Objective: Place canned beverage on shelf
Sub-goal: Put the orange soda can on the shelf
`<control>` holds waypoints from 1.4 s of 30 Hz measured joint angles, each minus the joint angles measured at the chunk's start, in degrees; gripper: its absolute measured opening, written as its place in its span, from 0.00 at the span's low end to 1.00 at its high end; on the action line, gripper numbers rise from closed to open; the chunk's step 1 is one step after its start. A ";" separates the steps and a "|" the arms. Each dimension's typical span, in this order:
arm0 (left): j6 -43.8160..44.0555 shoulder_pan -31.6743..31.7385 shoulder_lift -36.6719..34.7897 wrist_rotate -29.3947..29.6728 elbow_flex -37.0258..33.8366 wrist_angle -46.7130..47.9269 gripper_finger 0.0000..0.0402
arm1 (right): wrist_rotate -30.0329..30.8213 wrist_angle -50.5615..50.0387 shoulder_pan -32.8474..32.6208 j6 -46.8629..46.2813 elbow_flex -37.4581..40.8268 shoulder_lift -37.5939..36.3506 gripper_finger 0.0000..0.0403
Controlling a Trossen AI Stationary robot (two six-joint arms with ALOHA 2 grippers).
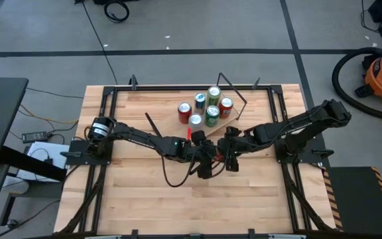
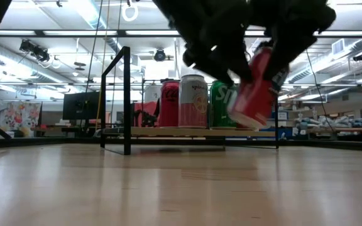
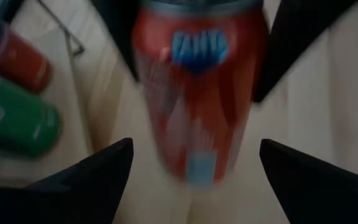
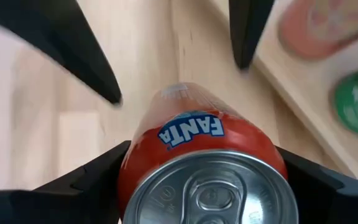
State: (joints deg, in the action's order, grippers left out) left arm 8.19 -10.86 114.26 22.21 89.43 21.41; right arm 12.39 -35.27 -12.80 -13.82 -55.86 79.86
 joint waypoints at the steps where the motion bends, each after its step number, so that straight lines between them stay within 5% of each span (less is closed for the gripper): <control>1: 0.23 0.00 0.00 0.01 0.00 0.90 0.90 | -0.28 -1.08 0.19 -0.02 0.00 0.34 0.81; 11: 3.77 -0.24 0.00 -1.30 -0.03 5.42 0.90 | -3.31 -4.31 0.64 3.32 -0.80 8.97 0.81; 24: 4.72 -0.55 -0.04 -1.77 0.00 12.07 0.90 | -3.02 -0.66 1.00 7.82 -0.52 5.28 0.94; 33: 4.21 -0.62 -0.09 -2.39 0.02 3.57 0.90 | 3.20 -2.19 -0.77 5.99 0.09 -4.30 0.98; 42: 3.30 -0.56 -0.09 -2.94 1.74 1.52 0.90 | 13.37 3.14 -6.76 -0.47 10.91 -15.33 0.98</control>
State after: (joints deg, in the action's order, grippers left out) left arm 11.49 -11.42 114.17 19.27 91.17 22.92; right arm 25.76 -32.14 -19.57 -14.29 -44.95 64.53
